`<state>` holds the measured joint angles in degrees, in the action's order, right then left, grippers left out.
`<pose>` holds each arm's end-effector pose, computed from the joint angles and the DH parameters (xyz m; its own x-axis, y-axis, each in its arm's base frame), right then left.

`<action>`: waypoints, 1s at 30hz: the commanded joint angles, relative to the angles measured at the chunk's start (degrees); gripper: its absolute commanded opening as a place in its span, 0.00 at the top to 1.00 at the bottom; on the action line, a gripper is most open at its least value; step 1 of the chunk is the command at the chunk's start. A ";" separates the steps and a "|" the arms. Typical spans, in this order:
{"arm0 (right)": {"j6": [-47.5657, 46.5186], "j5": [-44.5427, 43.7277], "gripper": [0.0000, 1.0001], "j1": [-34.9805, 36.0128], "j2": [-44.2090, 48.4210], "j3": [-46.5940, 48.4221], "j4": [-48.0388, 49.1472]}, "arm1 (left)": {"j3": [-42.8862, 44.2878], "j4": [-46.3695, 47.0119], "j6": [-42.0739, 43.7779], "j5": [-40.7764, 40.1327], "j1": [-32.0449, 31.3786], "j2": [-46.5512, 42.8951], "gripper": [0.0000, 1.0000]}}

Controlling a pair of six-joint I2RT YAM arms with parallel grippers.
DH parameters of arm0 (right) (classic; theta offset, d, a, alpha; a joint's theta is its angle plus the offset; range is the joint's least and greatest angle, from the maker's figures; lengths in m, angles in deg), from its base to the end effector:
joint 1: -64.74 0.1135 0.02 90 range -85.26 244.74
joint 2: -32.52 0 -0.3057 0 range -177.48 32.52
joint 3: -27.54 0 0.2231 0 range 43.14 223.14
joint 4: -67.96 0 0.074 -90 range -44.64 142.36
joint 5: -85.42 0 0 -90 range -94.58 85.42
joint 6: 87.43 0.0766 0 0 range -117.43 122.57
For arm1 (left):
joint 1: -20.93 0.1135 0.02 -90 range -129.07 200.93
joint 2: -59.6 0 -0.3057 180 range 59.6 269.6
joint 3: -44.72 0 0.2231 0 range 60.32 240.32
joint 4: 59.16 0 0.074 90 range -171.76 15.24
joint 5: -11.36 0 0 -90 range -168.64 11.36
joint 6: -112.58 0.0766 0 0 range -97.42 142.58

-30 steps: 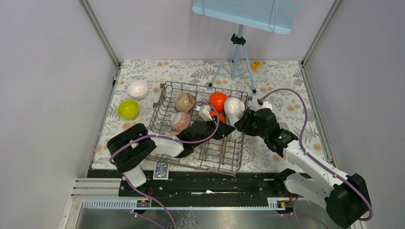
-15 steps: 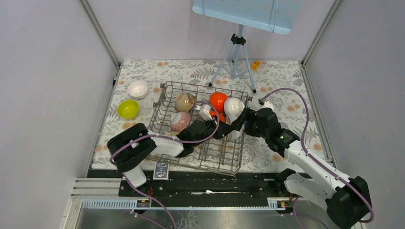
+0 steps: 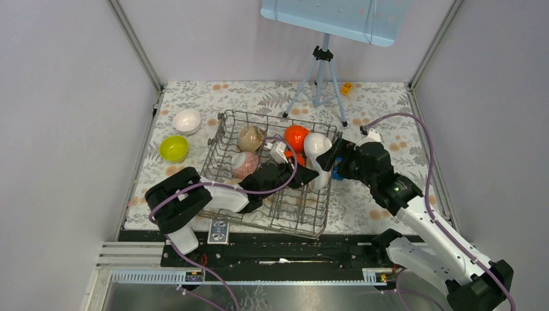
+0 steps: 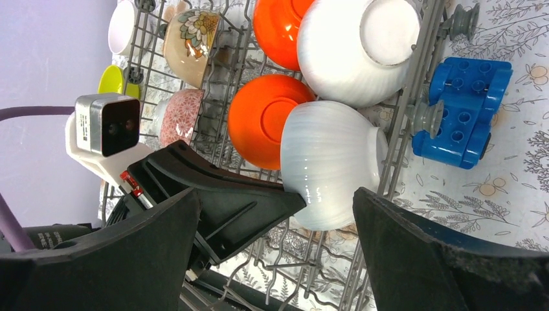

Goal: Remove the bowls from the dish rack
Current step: Pick up the bowl from the dish rack.

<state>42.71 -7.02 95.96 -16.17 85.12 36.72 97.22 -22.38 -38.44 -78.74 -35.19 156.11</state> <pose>0.1538 0.0894 0.3204 -0.5607 0.4133 -0.7175 -0.1605 0.7958 0.5839 0.2033 -0.3026 0.2433 -0.7594 -0.4383 -0.4808 0.3404 0.3622 -0.8677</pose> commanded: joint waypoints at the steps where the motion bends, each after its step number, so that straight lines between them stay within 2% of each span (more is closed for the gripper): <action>1: -1.61 -0.64 0.05 -0.21 1.87 2.23 -2.84 | 0.89 8.54 -0.75 5.85 -0.60 -3.35 1.00; 14: -3.41 -1.23 0.08 -0.22 3.82 0.40 -3.94 | 0.98 8.29 -4.47 16.55 3.13 -3.48 1.00; 20: -4.13 -1.86 0.15 -0.27 4.06 -1.81 -2.96 | 0.29 10.50 -6.55 22.44 5.37 -1.87 1.00; 30: -3.09 -4.44 0.30 -0.74 0.90 -4.69 -3.25 | 1.09 4.47 -2.32 26.88 7.09 -2.47 1.00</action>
<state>39.48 -8.72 95.89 -13.65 81.23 32.48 96.90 -22.82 -42.35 -57.28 -28.06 156.05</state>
